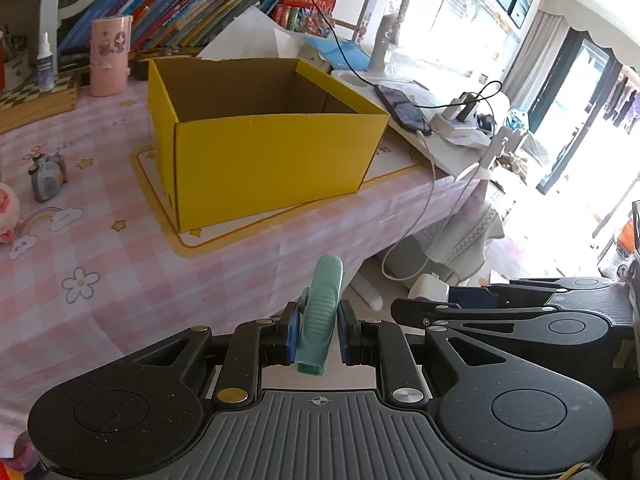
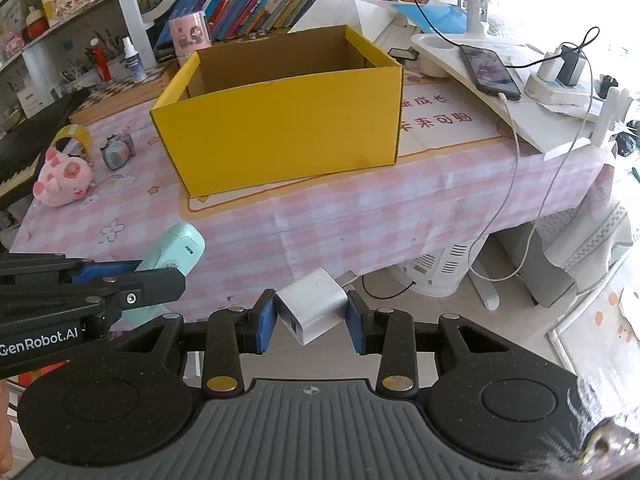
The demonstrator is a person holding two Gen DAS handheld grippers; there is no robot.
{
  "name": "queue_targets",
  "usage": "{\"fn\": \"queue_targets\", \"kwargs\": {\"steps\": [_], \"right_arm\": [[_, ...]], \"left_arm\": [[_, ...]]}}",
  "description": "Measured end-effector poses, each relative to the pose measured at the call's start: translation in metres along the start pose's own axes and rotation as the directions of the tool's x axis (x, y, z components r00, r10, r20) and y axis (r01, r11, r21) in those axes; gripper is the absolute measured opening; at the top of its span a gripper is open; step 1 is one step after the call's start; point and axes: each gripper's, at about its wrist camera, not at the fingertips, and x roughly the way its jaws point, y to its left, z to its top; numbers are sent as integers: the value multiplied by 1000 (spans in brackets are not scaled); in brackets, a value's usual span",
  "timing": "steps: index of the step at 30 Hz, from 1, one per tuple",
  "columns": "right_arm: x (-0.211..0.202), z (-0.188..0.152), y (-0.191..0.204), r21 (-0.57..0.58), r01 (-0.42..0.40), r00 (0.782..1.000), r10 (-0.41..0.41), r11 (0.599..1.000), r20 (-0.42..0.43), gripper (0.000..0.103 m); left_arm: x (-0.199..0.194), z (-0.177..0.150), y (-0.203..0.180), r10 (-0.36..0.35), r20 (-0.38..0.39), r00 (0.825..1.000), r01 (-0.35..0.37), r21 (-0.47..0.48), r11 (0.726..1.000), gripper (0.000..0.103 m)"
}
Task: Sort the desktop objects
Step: 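Carry the highlighter and plug over the yellow box with both tools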
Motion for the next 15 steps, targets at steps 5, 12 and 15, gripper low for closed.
{"fn": "queue_targets", "kwargs": {"steps": [5,12,15], "right_arm": [[3,5,-6,2,8,1000,-8,1000,-1,34],[4,34,-20,3,7,996,-7,1000,89,34],[5,55,-25,-25,3,989,1,1000,148,34]], "left_arm": [[5,8,-2,-4,5,1000,4,11,1000,18],[4,40,-11,19,105,994,-26,64,998,18],[5,62,-11,33,155,987,-43,60,997,18]]}}
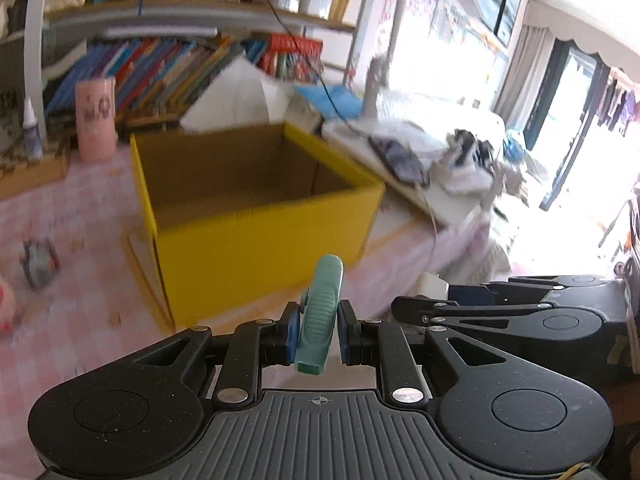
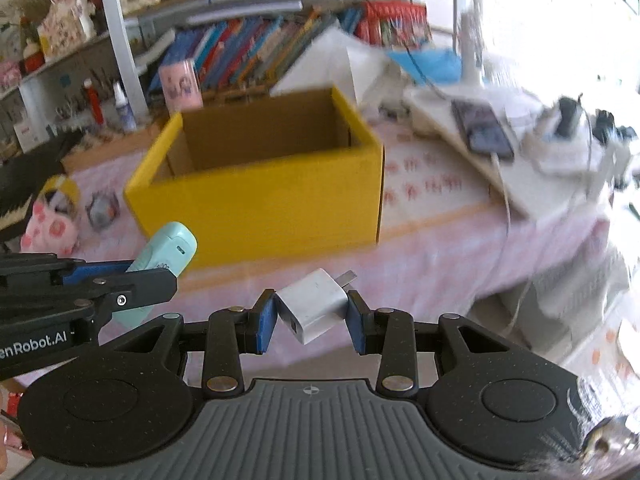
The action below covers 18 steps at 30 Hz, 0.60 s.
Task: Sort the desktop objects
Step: 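Carry the highlighter and plug over the yellow box with both tools, then open the right tool to drop the plug while the left tool drops the highlighter into the box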
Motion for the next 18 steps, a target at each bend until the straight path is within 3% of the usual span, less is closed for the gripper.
{"fn": "queue_targets", "kwargs": {"steps": [9,14,18], "right_arm": [[27,77,-11,-132,-60,988,77,989,134,34],[58,107,-12,-244,-95,984,128,965,121,34],[88,121,-9,-373,-138,982,176,918,71,34]], "left_arm": [[28,58,15,108,85,991,-104,-55,993,18],[62,75,24,162,37,986,-159,-69,985,18],[93,85,36,195,-36,980,-198,-93,976,18]]}}
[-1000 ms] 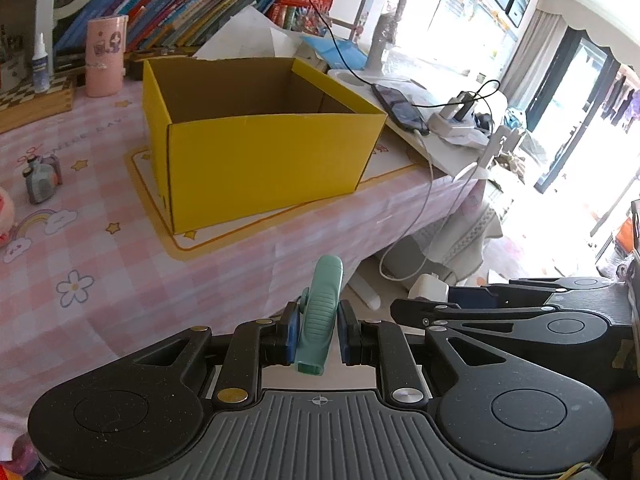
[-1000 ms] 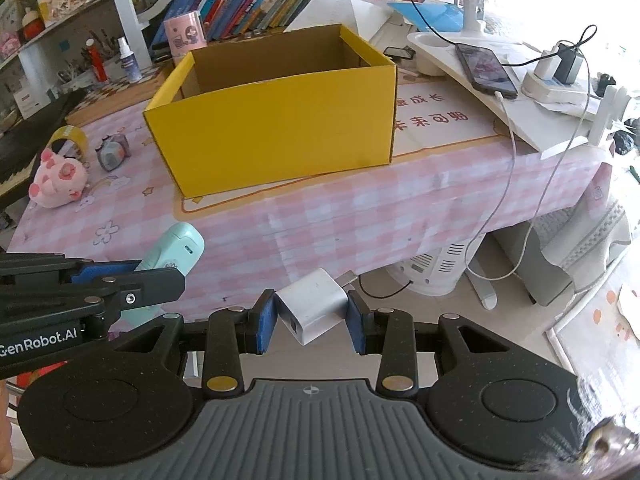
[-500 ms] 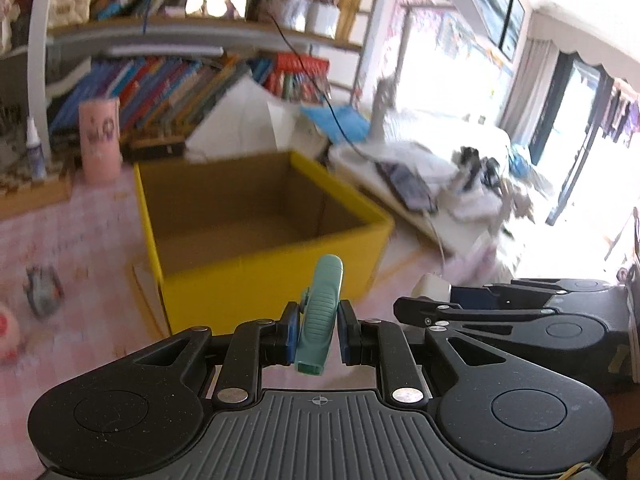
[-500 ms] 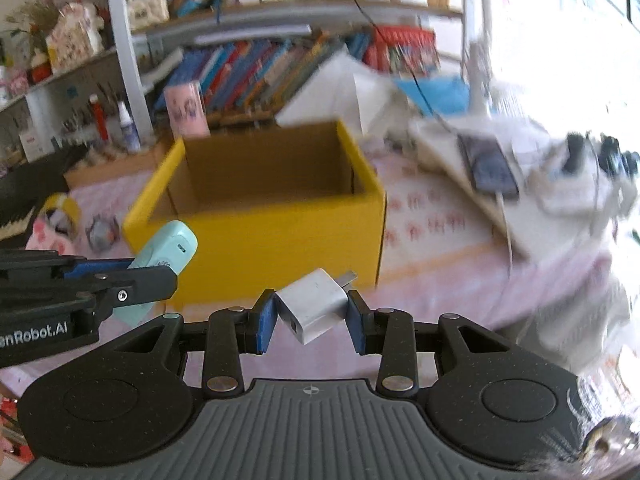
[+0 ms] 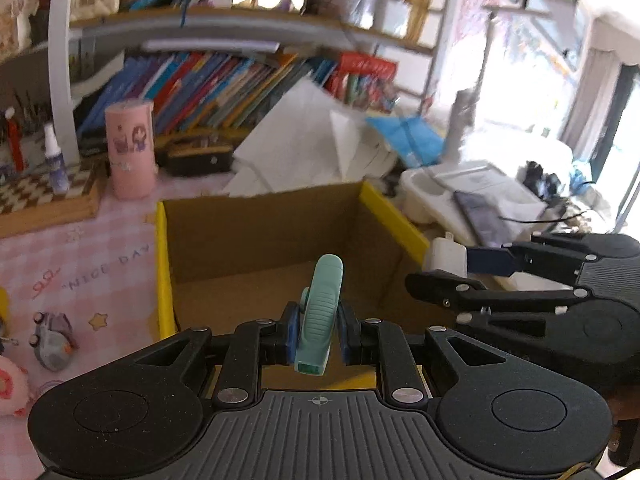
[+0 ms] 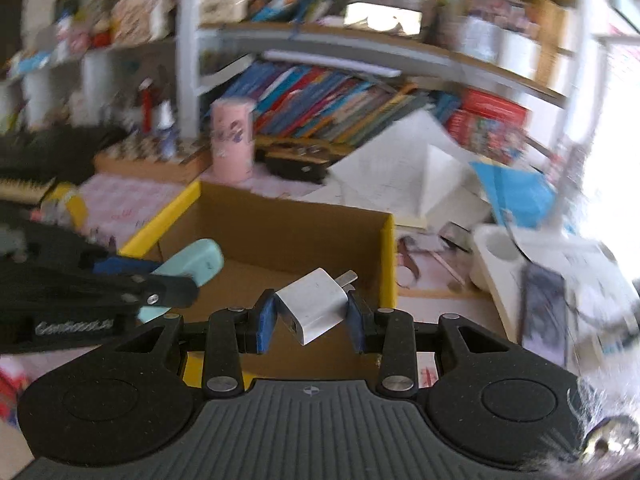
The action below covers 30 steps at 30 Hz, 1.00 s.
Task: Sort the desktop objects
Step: 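Open the right tool to drop the plug while the left tool drops the highlighter into the box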
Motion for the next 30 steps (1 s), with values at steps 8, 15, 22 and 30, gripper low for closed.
{"fn": "queue_targets", "kwargs": {"steps": [8,15,22,30], "right_arm": [[77,16,0,-336,-119,988,77,934,-135,34],[133,22,3,-457,-209,960,91,865,-267,34],[156,17,14,-499,-327,913,133,803,-385,35],[162,19,8,-478,-380,891,174,792,-420,35]], "left_arm": [[58,20,1,111,-100,989,-107,40,993,18],[94,24,10,162,-211,964,-160,26,987,18],[102,24,7,167,-280,945,-160,46,986,19],[103,24,9,145,-300,943,-147,18,989,19]]}}
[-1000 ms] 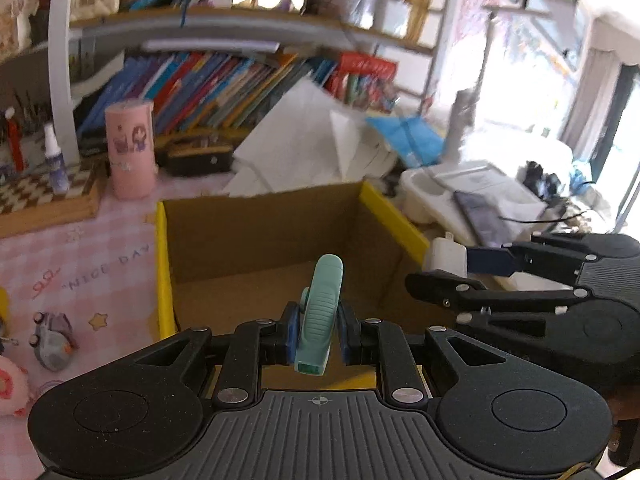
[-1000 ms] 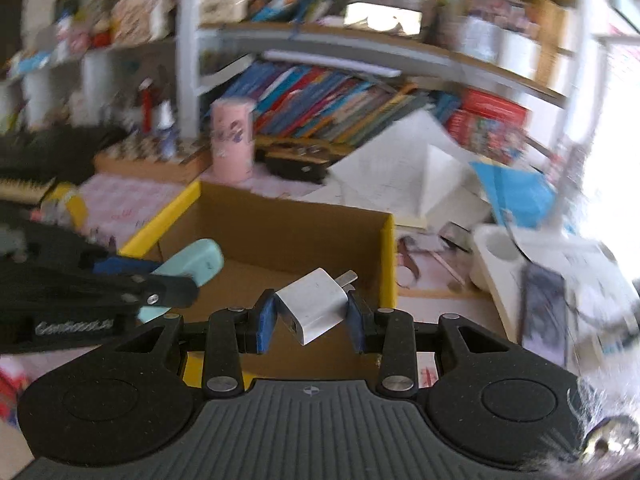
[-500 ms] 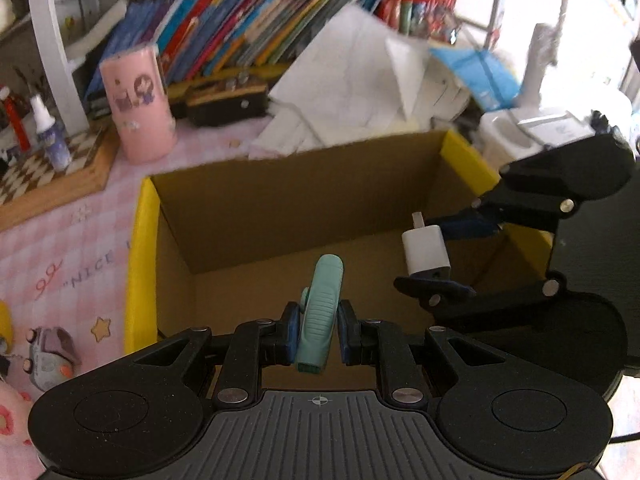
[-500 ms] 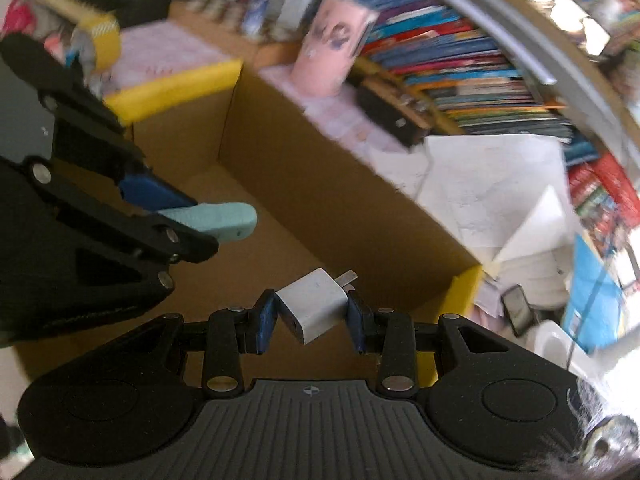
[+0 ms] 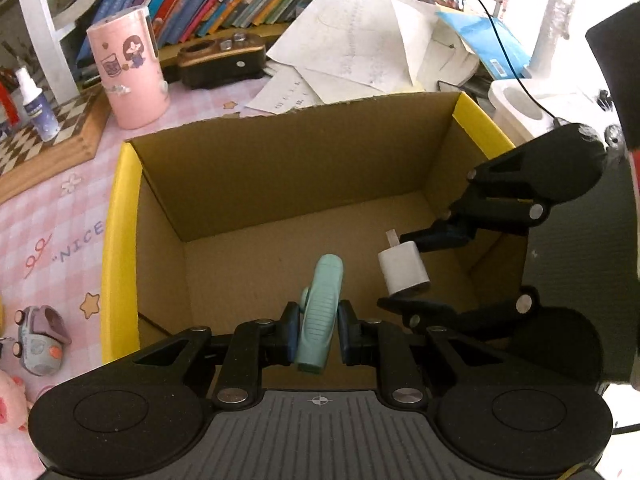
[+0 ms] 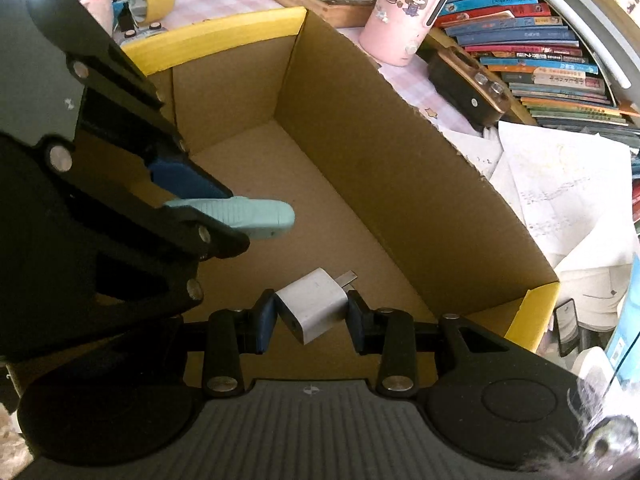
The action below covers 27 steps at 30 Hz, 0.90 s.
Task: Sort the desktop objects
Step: 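Open the right tool to drop the plug while the left tool drops the highlighter into the box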
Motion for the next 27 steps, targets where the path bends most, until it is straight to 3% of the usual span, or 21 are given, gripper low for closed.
{"fn": "queue_targets", "kwargs": {"steps": [12,15,18,27], "right_arm": [[0,2,2,10,33,999,-33,999,18,35],[-2,2,2,10,55,998,-55,998,33,45],[-6,1,1,23,65,996,-66,998,56,47],[-38,-13,-14,234,105,976,-146,966,164,47]], "left_arm": [[0,2,2,-6,15,1000,6,-18,1000,22],[-3,1,4,-7,41,999,8,-36,999,26],[-9,0,5,-14,77,997,19,-60,998,26],[-42,-1,8,-13,194,981,30,-84,996,28]]}}
